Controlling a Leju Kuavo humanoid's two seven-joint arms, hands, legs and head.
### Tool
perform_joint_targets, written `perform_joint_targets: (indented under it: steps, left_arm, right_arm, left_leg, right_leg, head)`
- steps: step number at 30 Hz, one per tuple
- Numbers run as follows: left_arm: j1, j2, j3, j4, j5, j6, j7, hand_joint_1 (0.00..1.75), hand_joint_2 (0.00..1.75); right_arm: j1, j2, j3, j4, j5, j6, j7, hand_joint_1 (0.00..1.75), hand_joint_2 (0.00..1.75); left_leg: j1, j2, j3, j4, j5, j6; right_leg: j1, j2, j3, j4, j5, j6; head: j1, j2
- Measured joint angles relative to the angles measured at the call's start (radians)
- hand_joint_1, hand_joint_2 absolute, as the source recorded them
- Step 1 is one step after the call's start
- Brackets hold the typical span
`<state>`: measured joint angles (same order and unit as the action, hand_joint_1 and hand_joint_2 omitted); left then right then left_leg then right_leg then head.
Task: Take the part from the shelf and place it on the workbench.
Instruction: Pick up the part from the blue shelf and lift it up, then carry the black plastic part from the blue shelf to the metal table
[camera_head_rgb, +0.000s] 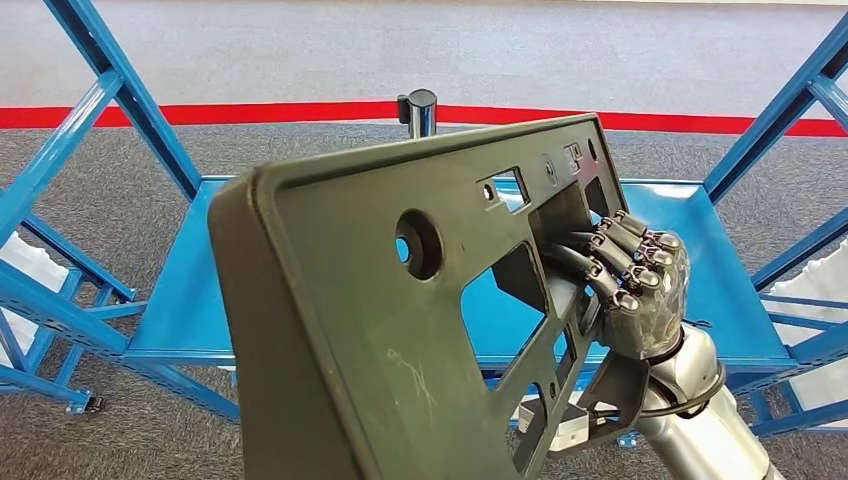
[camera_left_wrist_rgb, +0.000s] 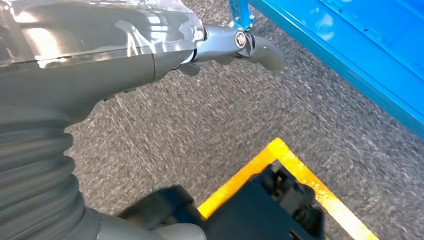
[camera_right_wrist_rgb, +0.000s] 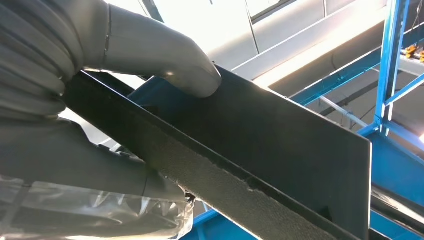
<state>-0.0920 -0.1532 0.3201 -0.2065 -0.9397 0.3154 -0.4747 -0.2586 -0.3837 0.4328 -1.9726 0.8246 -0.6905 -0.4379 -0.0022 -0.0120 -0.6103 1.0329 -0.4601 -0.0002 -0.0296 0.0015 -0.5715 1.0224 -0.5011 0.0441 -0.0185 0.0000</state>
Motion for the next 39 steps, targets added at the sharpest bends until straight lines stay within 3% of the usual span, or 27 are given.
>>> perform_joint_targets:
  steps: [2, 5, 6, 7, 8, 9, 11, 13, 16, 18, 20, 21, 22, 23, 25, 27, 30, 32, 33, 36, 37, 38, 39]
  left_arm:
    - [-0.002, 0.004, 0.000, 0.000, 0.001, 0.000, -0.003, 0.00, 1.75]
    - [-0.003, 0.006, 0.000, 0.000, -0.003, -0.002, -0.003, 0.00, 1.75]
    - [-0.002, 0.006, -0.001, 0.000, -0.007, -0.004, -0.002, 0.00, 1.75]
    - [-0.002, 0.007, -0.002, 0.000, -0.011, -0.006, 0.000, 0.00, 1.75]
    - [-0.001, 0.007, -0.003, 0.000, -0.016, -0.008, 0.002, 0.00, 1.75]
    - [0.000, 0.007, -0.004, 0.000, -0.020, -0.010, 0.004, 0.00, 1.75]
    - [0.000, 0.009, -0.006, 0.000, -0.027, -0.011, 0.006, 0.00, 1.75]
    - [0.000, 0.011, -0.010, 0.000, -0.030, -0.012, 0.007, 0.00, 1.75]
    - [-0.001, 0.010, -0.014, 0.000, -0.029, -0.017, 0.006, 0.00, 1.75]
    - [-0.003, 0.008, -0.017, 0.000, -0.028, -0.020, 0.005, 0.00, 1.75]
    - [-0.004, 0.007, -0.019, 0.000, -0.026, -0.022, 0.006, 0.00, 1.75]
    - [-0.005, 0.006, -0.019, 0.000, -0.024, -0.022, 0.008, 0.00, 1.75]
    - [-0.006, 0.005, -0.019, 0.000, -0.024, -0.022, 0.009, 0.00, 1.75]
    - [-0.007, 0.004, -0.019, 0.000, -0.023, -0.023, 0.012, 0.00, 1.75]
    - [-0.007, 0.002, -0.020, 0.000, -0.023, -0.025, 0.015, 0.00, 1.75]
    - [-0.008, 0.000, -0.020, 0.000, -0.024, -0.029, 0.017, 0.00, 1.75]
    - [-0.004, -0.003, -0.020, 0.000, -0.024, -0.030, 0.023, 0.00, 1.75]
    - [-0.003, -0.005, -0.020, 0.000, -0.024, -0.030, 0.024, 0.00, 1.75]
    - [-0.003, -0.006, -0.020, 0.000, -0.023, -0.031, 0.024, 0.00, 1.75]
    - [-0.003, -0.011, -0.020, 0.000, -0.021, -0.036, 0.023, 0.00, 1.75]
    - [-0.003, -0.013, -0.020, 0.000, -0.021, -0.038, 0.023, 0.00, 1.75]
    - [-0.003, -0.014, -0.020, 0.000, -0.021, -0.039, 0.023, 0.00, 1.75]
    - [-0.003, -0.017, -0.020, 0.000, -0.021, -0.040, 0.023, 0.00, 1.75]
  right_arm:
    - [0.007, 0.009, -0.006, 0.000, -0.002, 0.000, -0.002, 1.69, 1.75]
    - [0.018, 0.019, -0.010, 0.001, -0.002, 0.000, 0.001, 1.69, 1.75]
    - [0.022, 0.021, -0.010, 0.002, -0.001, 0.000, 0.004, 1.69, 1.75]
    - [0.024, 0.024, -0.009, 0.004, 0.000, 0.000, 0.007, 1.69, 1.75]
    - [0.025, 0.025, -0.008, 0.005, 0.001, 0.000, 0.012, 1.69, 1.75]
    - [0.024, 0.026, -0.007, 0.006, 0.002, 0.000, 0.016, 1.69, 1.75]
    - [0.019, 0.028, -0.004, 0.008, 0.004, 0.000, 0.025, 1.69, 1.75]
    - [0.015, 0.030, -0.001, 0.012, 0.007, 0.000, 0.034, 1.69, 1.75]
    - [0.002, 0.031, 0.004, 0.016, 0.008, 0.002, 0.042, 1.69, 1.75]
    - [-0.013, 0.033, 0.008, 0.019, 0.010, 0.007, 0.049, 1.69, 1.75]
    - [-0.024, 0.036, 0.011, 0.023, 0.011, 0.012, 0.056, 1.69, 1.75]
    - [-0.027, 0.037, 0.014, 0.026, 0.011, 0.014, 0.059, 1.69, 1.75]
    - [-0.029, 0.038, 0.017, 0.028, 0.012, 0.016, 0.062, 1.69, 1.75]
    - [-0.031, 0.038, 0.019, 0.030, 0.012, 0.018, 0.066, 1.69, 1.75]
    - [-0.036, 0.038, 0.023, 0.033, 0.016, 0.022, 0.075, 1.69, 1.75]
    - [-0.044, 0.038, 0.027, 0.035, 0.023, 0.026, 0.085, 1.69, 1.75]
    - [-0.050, 0.037, 0.035, 0.037, 0.030, 0.030, 0.096, 1.69, 1.75]
    - [-0.054, 0.037, 0.037, 0.038, 0.031, 0.033, 0.103, 1.69, 1.75]
    - [-0.058, 0.036, 0.038, 0.039, 0.031, 0.035, 0.106, 1.69, 1.75]
    - [-0.062, 0.035, 0.041, 0.046, 0.031, 0.039, 0.113, 1.69, 1.75]
    - [-0.062, 0.035, 0.043, 0.048, 0.031, 0.039, 0.114, 1.69, 1.75]
    - [-0.062, 0.035, 0.045, 0.051, 0.031, 0.039, 0.115, 1.69, 1.75]
    - [-0.064, 0.035, 0.046, 0.054, 0.031, 0.039, 0.117, 1.69, 1.75]
  left_leg:
    - [0.008, 0.002, 0.012, -0.015, 0.005, 0.006]
    - [0.013, 0.003, 0.018, -0.020, 0.005, 0.009]
    - [0.013, 0.003, 0.018, -0.020, 0.004, 0.008]
    - [0.015, 0.003, 0.019, -0.019, 0.003, 0.006]
    - [0.018, 0.002, 0.020, -0.017, 0.000, 0.002]
    - [0.022, 0.000, 0.021, -0.013, -0.004, -0.004]
    - [0.023, -0.002, 0.019, -0.002, -0.013, -0.019]
    - [0.020, -0.002, 0.016, 0.002, -0.015, -0.031]
    - [0.025, 0.000, 0.016, 0.012, -0.025, -0.042]
    - [0.025, 0.003, -0.015, 0.090, -0.069, -0.045]
    - [0.023, 0.004, -0.077, 0.225, -0.127, -0.045]
    - [0.022, 0.004, -0.101, 0.275, -0.140, -0.044]
    - [0.022, 0.004, -0.109, 0.291, -0.135, -0.043]
    - [0.022, 0.004, -0.097, 0.265, -0.112, -0.042]
    - [0.022, 0.004, -0.037, 0.133, -0.045, -0.039]
    - [0.019, 0.002, 0.002, 0.037, -0.014, -0.037]
    - [0.013, -0.001, 0.001, 0.020, -0.013, -0.025]
    - [0.014, 0.000, 0.001, 0.014, -0.008, -0.011]
    - [0.015, 0.001, 0.000, 0.012, -0.005, -0.006]
    - [0.014, 0.004, -0.005, 0.012, -0.001, 0.002]
    - [0.014, 0.005, -0.007, 0.012, 0.000, 0.003]
    - [0.014, 0.005, -0.007, 0.013, 0.001, 0.003]
    - [0.014, 0.004, -0.007, 0.014, 0.001, 0.003]
  right_leg:
    - [0.003, 0.000, -0.018, 0.045, -0.029, 0.003]
    - [0.004, 0.000, -0.112, 0.227, -0.107, 0.005]
    - [0.003, 0.000, -0.136, 0.264, -0.113, 0.006]
    - [0.001, 0.000, -0.141, 0.265, -0.098, 0.008]
    - [-0.001, 0.000, -0.127, 0.226, -0.066, 0.010]
    - [-0.005, 0.000, -0.098, 0.159, -0.026, 0.012]
    - [-0.008, 0.002, -0.046, 0.045, 0.018, 0.015]
    - [-0.007, 0.006, -0.035, 0.020, 0.015, 0.008]
    - [-0.007, 0.006, -0.032, 0.024, 0.014, -0.014]
    - [-0.009, 0.004, -0.027, 0.023, 0.013, -0.025]
    - [-0.005, 0.002, -0.023, 0.023, 0.010, -0.031]
    - [-0.003, 0.002, -0.022, 0.023, 0.009, -0.032]
    - [-0.002, 0.002, -0.020, 0.023, 0.008, -0.033]
    - [-0.002, 0.003, -0.017, 0.023, 0.007, -0.033]
    - [-0.002, 0.005, -0.011, 0.024, 0.003, -0.030]
    - [0.002, 0.006, -0.012, 0.025, 0.001, -0.021]
    - [0.003, 0.005, -0.016, 0.019, 0.005, -0.006]
    - [0.001, 0.005, -0.025, 0.040, -0.015, 0.002]
    - [0.002, 0.005, -0.044, 0.080, -0.042, 0.004]
    - [0.005, 0.005, -0.132, 0.275, -0.132, 0.005]
    - [0.006, 0.004, -0.146, 0.309, -0.137, 0.005]
    - [0.006, 0.004, -0.142, 0.305, -0.124, 0.005]
    - [0.005, 0.004, -0.117, 0.260, -0.094, 0.005]
  head:
    - [0.003, 0.000]
    - [0.023, 0.000]
    - [0.028, 0.000]
    - [0.031, 0.000]
    - [0.034, 0.000]
    - [0.036, 0.000]
    - [0.044, 0.000]
    - [0.041, 0.000]
    - [0.019, 0.000]
    - [0.006, 0.000]
    - [-0.007, 0.000]
    - [-0.011, 0.000]
    - [-0.013, 0.000]
    - [-0.015, 0.000]
    - [-0.019, 0.000]
    - [-0.022, 0.000]
    - [-0.020, 0.000]
    - [-0.017, 0.000]
    - [-0.011, 0.000]
    - [0.012, 0.000]
    - [0.018, 0.000]
    - [0.024, 0.000]
    - [0.030, 0.000]
